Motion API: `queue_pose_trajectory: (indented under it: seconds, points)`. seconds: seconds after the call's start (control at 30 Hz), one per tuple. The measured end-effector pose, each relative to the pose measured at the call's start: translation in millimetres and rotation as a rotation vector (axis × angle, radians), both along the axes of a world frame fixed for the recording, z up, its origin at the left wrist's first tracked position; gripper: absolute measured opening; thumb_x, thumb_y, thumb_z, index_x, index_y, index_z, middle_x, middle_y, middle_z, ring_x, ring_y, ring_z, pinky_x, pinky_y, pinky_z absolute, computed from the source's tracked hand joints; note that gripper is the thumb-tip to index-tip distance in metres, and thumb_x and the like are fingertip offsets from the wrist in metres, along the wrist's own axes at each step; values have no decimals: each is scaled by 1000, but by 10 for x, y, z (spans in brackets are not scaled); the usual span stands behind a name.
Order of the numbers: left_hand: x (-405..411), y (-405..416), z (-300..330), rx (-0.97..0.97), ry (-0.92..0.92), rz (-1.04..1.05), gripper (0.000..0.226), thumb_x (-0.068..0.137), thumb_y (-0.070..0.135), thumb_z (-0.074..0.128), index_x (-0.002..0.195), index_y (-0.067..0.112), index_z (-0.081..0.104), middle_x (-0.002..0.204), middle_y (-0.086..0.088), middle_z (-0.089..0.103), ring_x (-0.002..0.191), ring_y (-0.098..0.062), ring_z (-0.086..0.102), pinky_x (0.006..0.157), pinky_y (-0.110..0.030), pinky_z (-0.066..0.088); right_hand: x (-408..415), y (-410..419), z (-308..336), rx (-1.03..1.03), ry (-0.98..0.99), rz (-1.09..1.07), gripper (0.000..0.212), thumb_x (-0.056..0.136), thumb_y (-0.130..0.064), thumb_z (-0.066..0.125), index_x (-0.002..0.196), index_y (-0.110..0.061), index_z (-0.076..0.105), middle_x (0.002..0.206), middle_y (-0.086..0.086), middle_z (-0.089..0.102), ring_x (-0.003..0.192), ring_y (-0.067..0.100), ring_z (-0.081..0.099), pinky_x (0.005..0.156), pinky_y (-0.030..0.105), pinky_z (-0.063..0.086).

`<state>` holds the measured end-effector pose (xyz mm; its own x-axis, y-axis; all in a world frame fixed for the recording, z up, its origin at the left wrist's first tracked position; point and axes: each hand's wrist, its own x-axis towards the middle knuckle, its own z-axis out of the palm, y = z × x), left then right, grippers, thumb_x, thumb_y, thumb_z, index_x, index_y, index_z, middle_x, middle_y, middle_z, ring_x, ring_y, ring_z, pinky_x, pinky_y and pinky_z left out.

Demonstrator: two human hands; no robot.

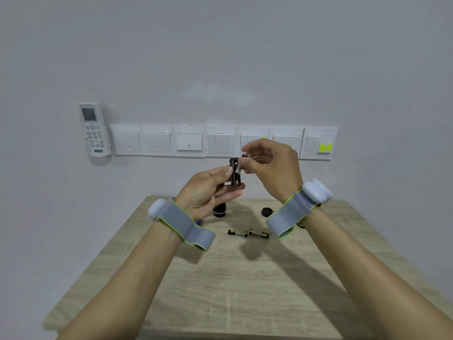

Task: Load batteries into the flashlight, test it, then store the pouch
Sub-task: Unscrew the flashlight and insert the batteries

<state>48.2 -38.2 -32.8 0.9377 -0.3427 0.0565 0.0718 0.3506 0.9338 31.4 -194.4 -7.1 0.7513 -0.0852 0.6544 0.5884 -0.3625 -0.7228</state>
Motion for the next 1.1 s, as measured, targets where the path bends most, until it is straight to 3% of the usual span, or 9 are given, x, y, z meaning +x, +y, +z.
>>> queue_pose_trajectory:
  seconds: [0.1,0.27,0.43,0.67,0.87,0.97,1.1]
  points:
    - [-7,-1,-7,-23,8,-15,20,98,10,51,106,3,68,94,-8,71,88,-24,73,70,-28,61,-5,19,1,-50,-34,-16,11,75,-8,78,84,-8,72,73,7,71,62,22,70,68,38,60]
    - [-24,7,-21,-72,17,6,18,96,5,52,104,-2,66,88,-9,71,81,-25,74,69,-26,60,-5,20,-42,-135,-115,-42,9,73,-9,80,77,-8,72,71,5,72,58,10,66,60,22,55]
    - [-51,-6,-32,-86,0,31,20,95,3,52,107,-7,64,88,-12,68,77,-26,74,67,-27,61,24,2,-66,-134,-147,-18,10,72,-8,82,78,-3,75,71,4,73,59,6,66,62,21,56]
    - [-86,-12,22,-76,-10,43,30,95,2,52,122,-11,57,102,-18,65,78,-26,73,68,-26,61,38,0,-119,-209,-260,-68,13,73,-12,82,83,-4,78,75,6,73,63,10,62,62,15,51]
    - [-67,15,19,-95,-3,91,31,94,4,55,121,-11,58,101,-22,64,82,-27,69,71,-28,61,-47,18,-149,-291,-203,-45,23,75,-12,79,96,-9,72,85,-2,70,69,12,65,65,20,56]
    - [-52,34,15,-89,10,101,30,94,4,55,120,-10,59,97,-19,68,78,-26,72,72,-28,61,-70,40,-142,-176,-157,4,21,72,-8,80,89,-9,68,80,-3,69,69,12,66,66,21,56]
    - [-46,45,-11,-88,29,113,29,94,3,55,120,-10,59,98,-17,67,80,-29,71,73,-29,61,-50,43,-114,66,-35,108,19,75,-2,76,85,-14,65,82,7,71,76,26,70,73,38,60]
